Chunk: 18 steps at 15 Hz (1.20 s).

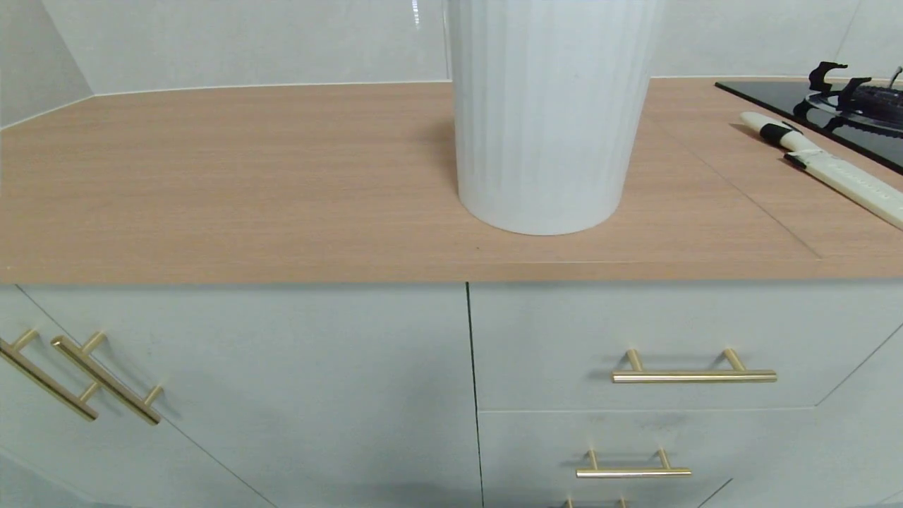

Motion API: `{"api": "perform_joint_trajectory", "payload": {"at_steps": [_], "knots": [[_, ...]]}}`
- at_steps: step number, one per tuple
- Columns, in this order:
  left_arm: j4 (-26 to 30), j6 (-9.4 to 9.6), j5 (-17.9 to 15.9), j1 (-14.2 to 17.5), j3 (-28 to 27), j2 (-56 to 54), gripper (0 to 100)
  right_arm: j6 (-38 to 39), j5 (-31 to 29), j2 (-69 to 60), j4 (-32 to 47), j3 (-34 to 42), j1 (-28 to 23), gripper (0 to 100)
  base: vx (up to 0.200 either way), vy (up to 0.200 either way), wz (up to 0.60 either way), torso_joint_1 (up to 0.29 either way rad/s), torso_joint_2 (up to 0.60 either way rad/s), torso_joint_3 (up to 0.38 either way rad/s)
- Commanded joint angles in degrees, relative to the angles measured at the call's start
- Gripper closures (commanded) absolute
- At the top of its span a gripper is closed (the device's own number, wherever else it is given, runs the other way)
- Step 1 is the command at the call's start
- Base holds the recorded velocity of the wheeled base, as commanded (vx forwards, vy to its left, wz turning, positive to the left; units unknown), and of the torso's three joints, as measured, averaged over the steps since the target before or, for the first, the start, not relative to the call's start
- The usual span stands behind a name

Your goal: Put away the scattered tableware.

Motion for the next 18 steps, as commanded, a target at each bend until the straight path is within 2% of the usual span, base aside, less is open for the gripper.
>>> {"api": "perform_joint_trajectory", "payload": {"at_steps": [1, 15, 18], "knots": [[-0.01, -0.02, 0.01, 0.02, 0.01, 0.05, 0, -0.12, 0.01, 0.09, 0.0, 0.0, -0.08, 0, 0.0, 0.0, 0.0, 0.0, 0.0, 0.0], [-0.01, -0.02, 0.01, 0.02, 0.01, 0.05, 0, -0.12, 0.01, 0.09, 0.0, 0.0, -0.08, 0, 0.0, 0.0, 0.0, 0.0, 0.0, 0.0], [-0.01, -0.02, 0.01, 0.02, 0.01, 0.05, 0, -0.12, 0.01, 0.09, 0.0, 0.0, 0.0, 0, 0.0, 0.0, 0.0, 0.103, -0.21, -0.165]]}}
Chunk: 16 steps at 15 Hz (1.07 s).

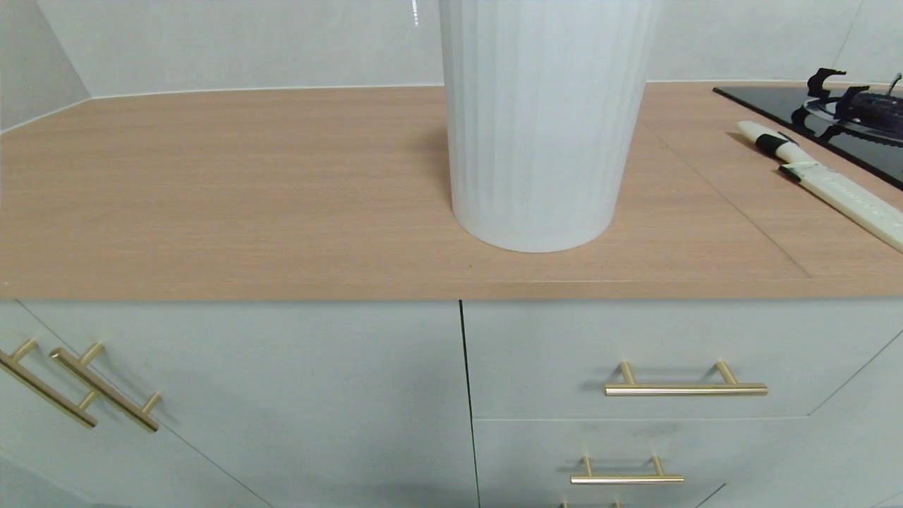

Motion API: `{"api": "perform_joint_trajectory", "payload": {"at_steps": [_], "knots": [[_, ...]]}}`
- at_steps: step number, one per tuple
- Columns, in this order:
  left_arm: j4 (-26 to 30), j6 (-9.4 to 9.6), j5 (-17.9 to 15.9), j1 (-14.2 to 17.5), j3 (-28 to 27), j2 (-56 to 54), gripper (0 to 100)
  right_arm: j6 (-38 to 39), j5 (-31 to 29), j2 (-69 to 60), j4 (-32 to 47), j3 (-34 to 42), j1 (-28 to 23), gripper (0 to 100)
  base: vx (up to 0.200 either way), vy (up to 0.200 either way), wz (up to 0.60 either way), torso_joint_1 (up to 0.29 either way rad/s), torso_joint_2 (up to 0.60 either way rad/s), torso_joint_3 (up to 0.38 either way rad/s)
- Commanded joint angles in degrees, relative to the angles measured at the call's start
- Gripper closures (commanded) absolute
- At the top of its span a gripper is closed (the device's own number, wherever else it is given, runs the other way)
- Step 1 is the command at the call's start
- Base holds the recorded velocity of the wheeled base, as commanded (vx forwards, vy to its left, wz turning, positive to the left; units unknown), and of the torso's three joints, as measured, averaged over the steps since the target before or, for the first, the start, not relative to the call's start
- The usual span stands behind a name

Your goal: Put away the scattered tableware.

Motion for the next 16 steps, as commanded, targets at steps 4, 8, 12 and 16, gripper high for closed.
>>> {"api": "perform_joint_trajectory", "payload": {"at_steps": [4, 8, 12, 16], "knots": [[-0.01, -0.01, 0.01, 0.04, 0.01, 0.05, 0, -0.01, -0.02, 0.09, 0.0, 0.0, 0.0, 0, 0.0, 0.0, 0.0, 0.169, -0.4, -0.253], [-0.01, -0.01, 0.01, 0.04, 0.01, 0.05, 0, -0.01, -0.02, 0.09, 0.0, 0.0, -0.08, 0, 0.0, 0.0, 0.0, 0.107, -0.53, -0.253], [-0.01, -0.01, 0.01, 0.04, 0.01, 0.05, 0, -0.01, -0.02, 0.09, 0.0, 0.0, 0.0, 0, 0.0, 0.0, 0.0, 0.315, -0.47, -0.26], [-0.01, -0.01, 0.01, 0.04, 0.01, 0.05, 0, -0.01, -0.02, 0.09, 0.0, 0.0, 0.0, 0, 0.0, 0.0, 0.0, 0.244, -0.49, -0.261]]}}
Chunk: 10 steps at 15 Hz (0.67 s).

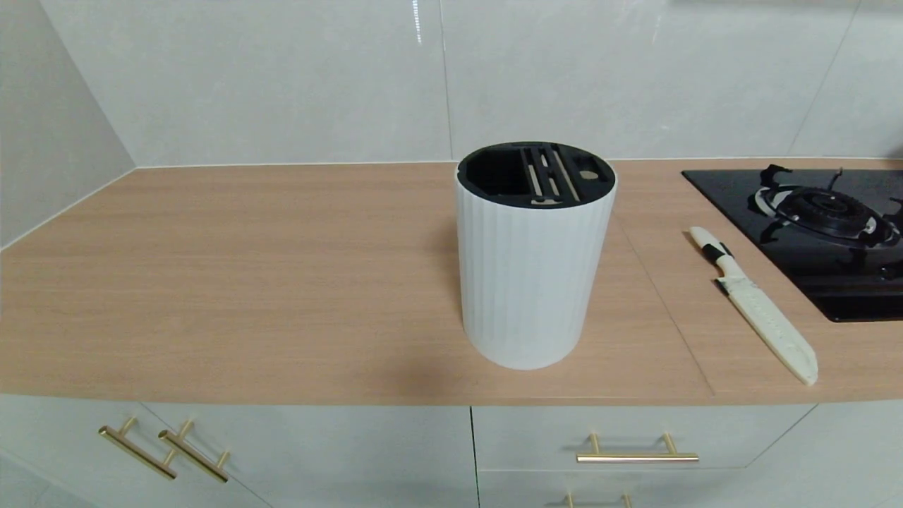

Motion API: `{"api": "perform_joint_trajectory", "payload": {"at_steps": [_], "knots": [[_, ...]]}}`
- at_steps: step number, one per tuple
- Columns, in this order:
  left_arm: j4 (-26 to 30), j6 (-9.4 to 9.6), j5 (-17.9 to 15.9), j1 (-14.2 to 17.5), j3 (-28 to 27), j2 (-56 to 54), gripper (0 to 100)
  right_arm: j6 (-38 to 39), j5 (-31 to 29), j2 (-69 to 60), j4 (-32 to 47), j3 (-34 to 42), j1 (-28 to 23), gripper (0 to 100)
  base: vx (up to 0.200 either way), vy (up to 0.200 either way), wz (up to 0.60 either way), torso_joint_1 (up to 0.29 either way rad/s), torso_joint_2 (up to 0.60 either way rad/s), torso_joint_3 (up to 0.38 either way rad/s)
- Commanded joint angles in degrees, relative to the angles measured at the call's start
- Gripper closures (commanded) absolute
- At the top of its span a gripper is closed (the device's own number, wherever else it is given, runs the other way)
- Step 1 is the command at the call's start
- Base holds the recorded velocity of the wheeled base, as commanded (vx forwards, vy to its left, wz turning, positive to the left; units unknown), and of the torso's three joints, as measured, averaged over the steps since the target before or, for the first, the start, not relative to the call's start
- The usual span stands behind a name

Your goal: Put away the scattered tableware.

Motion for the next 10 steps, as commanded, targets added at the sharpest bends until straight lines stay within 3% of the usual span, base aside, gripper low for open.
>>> {"api": "perform_joint_trajectory", "payload": {"at_steps": [1, 10], "knots": [[-0.01, -0.01, 0.01, 0.02, 0.01, 0.05, 0, -0.01, 0.01, 0.09, 0.0, 0.0, 0.04, 0, 0.0, 0.0, 0.0, 0.246, -0.5, -0.256], [-0.01, -0.01, 0.01, 0.02, 0.01, 0.05, 0, -0.01, 0.01, 0.09, 0.0, 0.0, 0.04, 0, 0.0, 0.0, 0.0, 0.26, -0.54, -0.276]]}}
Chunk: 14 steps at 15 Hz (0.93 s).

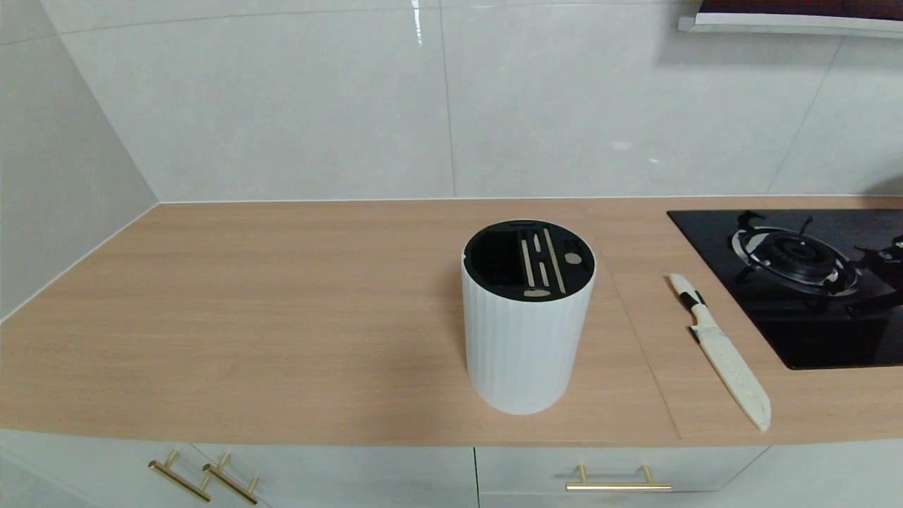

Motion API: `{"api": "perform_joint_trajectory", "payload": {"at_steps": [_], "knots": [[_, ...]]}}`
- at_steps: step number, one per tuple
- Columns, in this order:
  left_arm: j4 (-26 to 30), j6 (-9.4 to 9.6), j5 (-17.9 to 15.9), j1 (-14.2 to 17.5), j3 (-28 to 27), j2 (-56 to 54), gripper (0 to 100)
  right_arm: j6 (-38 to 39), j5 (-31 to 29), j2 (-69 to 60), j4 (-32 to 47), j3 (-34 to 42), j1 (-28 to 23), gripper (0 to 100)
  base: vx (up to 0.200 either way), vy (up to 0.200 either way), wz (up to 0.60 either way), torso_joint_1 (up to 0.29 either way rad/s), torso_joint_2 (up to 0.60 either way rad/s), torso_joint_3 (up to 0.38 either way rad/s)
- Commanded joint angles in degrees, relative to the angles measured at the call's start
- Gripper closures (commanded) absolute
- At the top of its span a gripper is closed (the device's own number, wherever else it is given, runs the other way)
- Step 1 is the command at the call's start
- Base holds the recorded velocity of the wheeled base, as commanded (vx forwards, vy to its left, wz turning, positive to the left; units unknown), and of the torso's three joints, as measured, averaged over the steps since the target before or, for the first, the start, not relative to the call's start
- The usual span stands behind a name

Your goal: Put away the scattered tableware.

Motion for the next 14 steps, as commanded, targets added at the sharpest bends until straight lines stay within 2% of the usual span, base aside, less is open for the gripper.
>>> {"api": "perform_joint_trajectory", "payload": {"at_steps": [1, 6, 14], "knots": [[0.01, -0.01, 0.01, 0.02, 0.01, 0.05, 0, -0.01, 0.01, 0.09, 0.0, 0.0, 0.0, 0, 0.0, 0.0, 0.0, 0.281, -0.58, -0.295], [0.01, -0.01, 0.01, 0.02, 0.01, 0.05, 0, -0.01, 0.01, 0.09, 0.0, 0.0, 0.0, 0, 0.0, 0.0, 0.0, 0.281, -0.57, -0.289], [0.01, -0.01, 0.01, 0.02, 0.01, 0.05, 0, -0.01, 0.01, 0.09, 0.0, 0.0, 0.0, 0, 0.0, 0.0, 0.0, 0.181, -0.36, -0.179]]}}
